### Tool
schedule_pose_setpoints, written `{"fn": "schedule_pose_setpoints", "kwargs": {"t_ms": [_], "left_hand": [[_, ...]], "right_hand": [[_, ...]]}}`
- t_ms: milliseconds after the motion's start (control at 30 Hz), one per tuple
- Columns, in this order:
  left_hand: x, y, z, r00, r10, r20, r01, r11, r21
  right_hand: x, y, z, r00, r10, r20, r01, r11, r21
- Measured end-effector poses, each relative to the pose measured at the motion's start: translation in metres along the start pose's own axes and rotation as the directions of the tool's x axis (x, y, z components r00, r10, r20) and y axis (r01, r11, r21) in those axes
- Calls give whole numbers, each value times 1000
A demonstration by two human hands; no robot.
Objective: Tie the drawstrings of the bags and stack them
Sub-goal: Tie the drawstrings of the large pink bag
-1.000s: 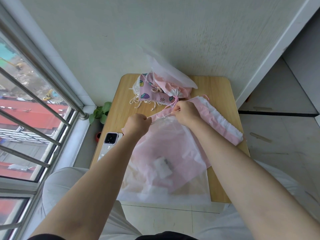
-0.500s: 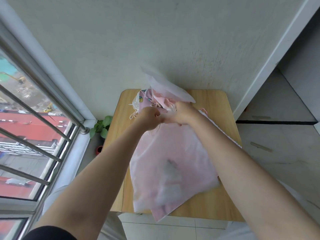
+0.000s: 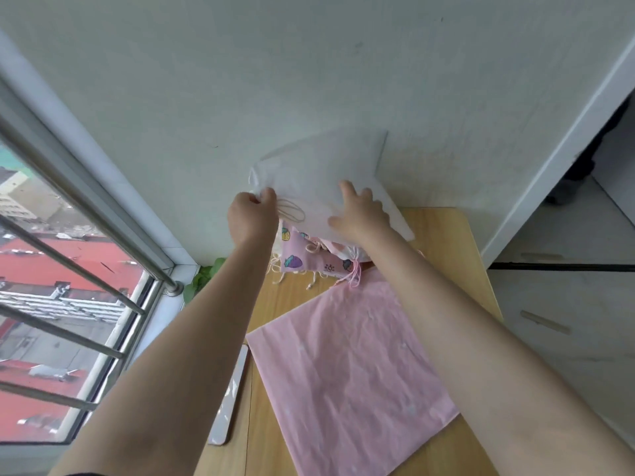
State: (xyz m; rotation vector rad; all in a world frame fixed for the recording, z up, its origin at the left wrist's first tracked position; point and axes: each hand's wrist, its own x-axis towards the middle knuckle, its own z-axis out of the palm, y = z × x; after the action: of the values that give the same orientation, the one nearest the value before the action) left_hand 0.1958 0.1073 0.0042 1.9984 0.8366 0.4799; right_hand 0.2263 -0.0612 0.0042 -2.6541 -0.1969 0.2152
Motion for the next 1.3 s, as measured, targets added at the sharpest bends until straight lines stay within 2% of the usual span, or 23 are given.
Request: {"fn": "schedule_pose_setpoints", "kwargs": {"t_ms": [33, 67, 100, 133, 167, 200, 233, 300, 367, 500, 567, 667, 767, 833, 867, 933, 1000, 1033, 1067, 1133, 1167, 1233, 1300], "left_hand": [[5, -1, 0, 999, 19, -50, -12, 989, 146], [9, -3, 2, 986, 120, -113, -80, 948, 309], [12, -3, 3, 938, 320, -131, -224, 851, 475], [15, -3, 7, 838, 543, -55, -409, 691, 596], [16, -1, 12, 716, 690, 109, -580, 500, 643], [20, -2, 19, 630, 723, 284, -691, 354, 630], [23, -2, 25, 620, 663, 419, -741, 322, 589], [35, -13, 41, 731, 404, 550, -682, 445, 580], [43, -32, 54, 761, 223, 609, -624, 507, 594], [54, -70, 80, 766, 109, 634, -533, 659, 530], [59, -80, 90, 773, 58, 632, -492, 684, 539], [58, -81, 95, 790, 12, 613, -467, 660, 589], [44, -74, 93, 840, 69, 538, -471, 586, 659], [27, -67, 84, 860, 200, 469, -488, 586, 647], [18, -65, 78, 860, 287, 423, -504, 609, 612], [-6, -62, 64, 845, 449, 290, -534, 682, 500], [-35, -62, 52, 803, 586, 113, -578, 717, 389], [-50, -63, 47, 794, 605, 68, -585, 727, 360], [-65, -64, 43, 818, 569, 81, -559, 755, 343], [-86, -73, 43, 907, 325, 267, -412, 812, 413], [-96, -83, 44, 907, 181, 381, -369, 779, 507], [-105, -104, 43, 836, 1, 548, -407, 671, 620], [-118, -118, 38, 773, -28, 634, -465, 654, 596]], "right_hand": [[7, 2, 8, 999, 16, 45, -16, 1000, -4], [12, 4, 15, 996, 12, 85, -13, 1000, 5], [18, 5, 21, 991, -12, 131, 9, 1000, 24], [26, 5, 27, 980, -40, 194, 31, 998, 49], [30, 4, 31, 963, -75, 259, 57, 995, 77], [36, 3, 37, 943, -104, 315, 76, 992, 102], [41, 4, 42, 928, -129, 349, 97, 989, 108], [55, 11, 50, 919, -154, 363, 120, 986, 115], [65, 24, 56, 938, -143, 315, 98, 983, 154], [83, 39, 75, 946, -143, 291, 125, 989, 80], [88, 39, 83, 945, -139, 295, 133, 990, 41], [84, 36, 84, 952, -126, 277, 131, 991, 3], [74, 37, 83, 960, -137, 243, 123, 990, 75], [60, 42, 81, 971, -145, 192, 95, 964, 247], [53, 46, 80, 984, -129, 123, 82, 939, 334], [32, 56, 75, 993, -34, -117, 80, 906, 416], [6, 69, 72, 935, 95, -342, 58, 910, 410], [-7, 77, 71, 905, 155, -396, 14, 920, 392], [-21, 87, 71, 889, 203, -410, -47, 933, 358], [-40, 104, 77, 918, 276, -285, -219, 952, 216], [-54, 111, 81, 933, 324, -157, -308, 944, 116], [-68, 117, 90, 914, 403, 54, -400, 915, -51], [-81, 118, 96, 913, 392, 116, -374, 915, -151]]}}
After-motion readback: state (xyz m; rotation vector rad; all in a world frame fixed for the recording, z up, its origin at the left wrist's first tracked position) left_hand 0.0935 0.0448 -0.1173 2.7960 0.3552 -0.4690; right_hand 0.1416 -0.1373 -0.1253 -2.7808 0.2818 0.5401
